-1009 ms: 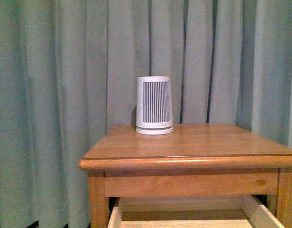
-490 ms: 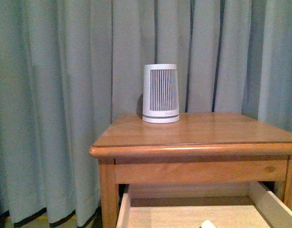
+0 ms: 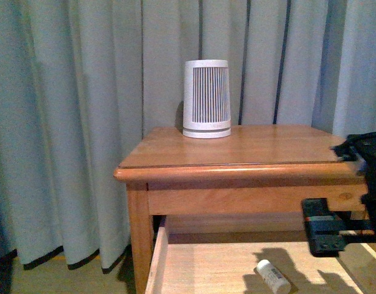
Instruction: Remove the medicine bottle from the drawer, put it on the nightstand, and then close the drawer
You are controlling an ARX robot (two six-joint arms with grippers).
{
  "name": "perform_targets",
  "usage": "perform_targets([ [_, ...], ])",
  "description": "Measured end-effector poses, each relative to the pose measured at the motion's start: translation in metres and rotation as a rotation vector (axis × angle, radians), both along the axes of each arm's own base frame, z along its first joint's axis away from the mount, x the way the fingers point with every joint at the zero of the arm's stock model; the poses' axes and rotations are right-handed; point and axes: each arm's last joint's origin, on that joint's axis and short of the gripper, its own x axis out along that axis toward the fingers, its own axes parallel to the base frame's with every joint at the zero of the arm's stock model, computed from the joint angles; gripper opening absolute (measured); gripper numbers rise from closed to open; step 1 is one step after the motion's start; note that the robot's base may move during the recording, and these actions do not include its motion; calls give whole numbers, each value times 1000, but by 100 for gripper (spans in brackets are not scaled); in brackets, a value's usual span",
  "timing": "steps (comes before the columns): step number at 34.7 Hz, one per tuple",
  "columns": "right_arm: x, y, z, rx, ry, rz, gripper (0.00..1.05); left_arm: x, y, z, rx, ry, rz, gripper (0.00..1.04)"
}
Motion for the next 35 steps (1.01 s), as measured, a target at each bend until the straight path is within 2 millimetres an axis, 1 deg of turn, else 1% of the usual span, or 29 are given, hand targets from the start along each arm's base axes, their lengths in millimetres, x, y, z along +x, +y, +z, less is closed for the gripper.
perform_targets([
  [7, 29, 28, -19, -15, 84, 61, 98, 0, 0, 0, 0, 0, 0, 98],
  [13, 49, 44, -37, -39, 118, 82, 98, 0, 0, 0, 0, 0, 0, 98],
  [17, 62, 51, -52, -62, 140, 91, 98, 0, 0, 0, 0, 0, 0, 98],
  [25, 79, 63, -74, -77, 166, 105, 98, 0, 0, 0, 0, 0, 0, 98],
  [35, 96, 68, -98, -74, 179, 105, 98, 0, 0, 0, 0, 0, 0, 98],
])
